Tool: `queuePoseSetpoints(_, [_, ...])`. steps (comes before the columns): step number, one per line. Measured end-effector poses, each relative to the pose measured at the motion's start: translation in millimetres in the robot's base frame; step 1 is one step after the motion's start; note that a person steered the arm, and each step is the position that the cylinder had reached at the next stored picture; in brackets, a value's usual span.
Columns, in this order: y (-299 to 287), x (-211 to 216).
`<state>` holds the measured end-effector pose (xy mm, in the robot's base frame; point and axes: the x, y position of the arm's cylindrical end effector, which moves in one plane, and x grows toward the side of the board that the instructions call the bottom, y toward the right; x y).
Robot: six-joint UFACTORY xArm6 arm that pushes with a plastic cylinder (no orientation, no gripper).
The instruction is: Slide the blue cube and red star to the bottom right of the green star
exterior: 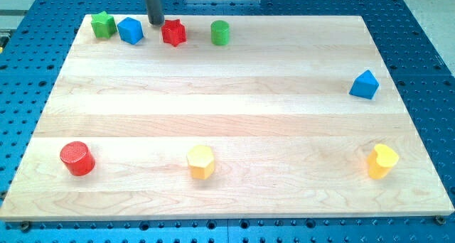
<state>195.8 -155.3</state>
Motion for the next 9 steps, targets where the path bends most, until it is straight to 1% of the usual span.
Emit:
queuePoseSetpoints(1, [-29,23])
queuePoseSetpoints(2, [-4,48])
queuePoseSetpoints(3, [32,20])
queuePoseSetpoints(4, [73,4])
queuePoseSetpoints(6, [67,78])
queuePoseSetpoints(7, [79,80])
queuePoseSetpoints(9, [124,80])
